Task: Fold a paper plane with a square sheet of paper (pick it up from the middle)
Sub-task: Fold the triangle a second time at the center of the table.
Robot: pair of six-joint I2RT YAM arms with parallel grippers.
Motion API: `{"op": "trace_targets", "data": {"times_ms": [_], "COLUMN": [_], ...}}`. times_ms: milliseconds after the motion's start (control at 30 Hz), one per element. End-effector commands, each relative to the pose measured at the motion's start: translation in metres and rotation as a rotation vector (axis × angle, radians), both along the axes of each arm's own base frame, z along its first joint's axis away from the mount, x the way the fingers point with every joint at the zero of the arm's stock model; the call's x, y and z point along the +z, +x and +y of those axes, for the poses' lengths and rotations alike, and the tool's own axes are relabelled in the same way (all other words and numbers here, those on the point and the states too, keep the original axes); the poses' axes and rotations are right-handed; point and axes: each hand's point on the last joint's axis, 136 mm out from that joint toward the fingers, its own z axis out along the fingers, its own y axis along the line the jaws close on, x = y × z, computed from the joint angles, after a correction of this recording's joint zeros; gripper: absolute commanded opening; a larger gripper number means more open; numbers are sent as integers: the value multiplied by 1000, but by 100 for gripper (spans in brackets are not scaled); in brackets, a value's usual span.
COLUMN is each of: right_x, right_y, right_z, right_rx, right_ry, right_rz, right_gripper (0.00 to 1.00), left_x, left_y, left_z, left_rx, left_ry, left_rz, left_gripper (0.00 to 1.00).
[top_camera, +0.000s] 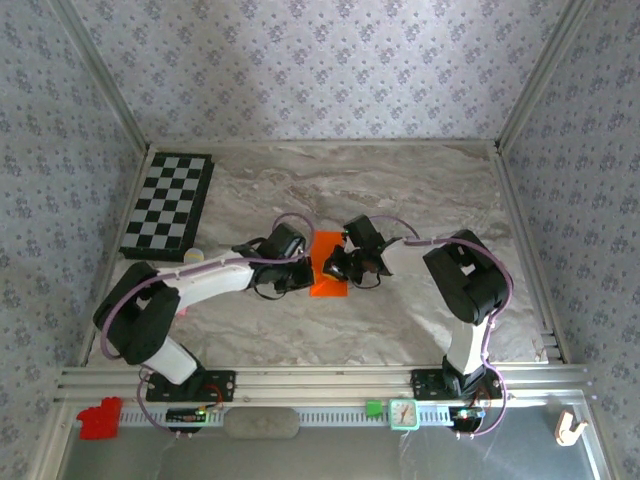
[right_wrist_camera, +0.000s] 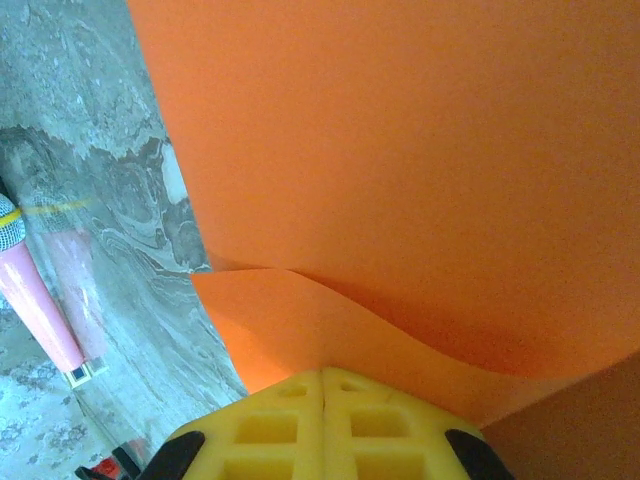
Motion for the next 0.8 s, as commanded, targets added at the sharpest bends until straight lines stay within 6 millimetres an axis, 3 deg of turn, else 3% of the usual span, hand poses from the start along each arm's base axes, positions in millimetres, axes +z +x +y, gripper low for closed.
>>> {"op": "trace_targets", "data": {"times_ms": [0, 333, 767], "right_x": [-46, -40, -12], "right_y": [-11, -9, 2], "right_z": [-33, -30, -19], "right_rx": [-82, -56, -22], "right_ry": [-161, -130, -60], "right_rz": [93, 79, -27], "right_gripper": [4, 4, 4], "left_x": [-9, -32, -64], "left_y": [8, 14, -10], "left_z": [-13, -7, 8], "left_rx": [36, 50, 23], "left_ry": [-53, -10, 101], "left_rz": [1, 28, 169], "left_gripper": [1, 0, 0]}}
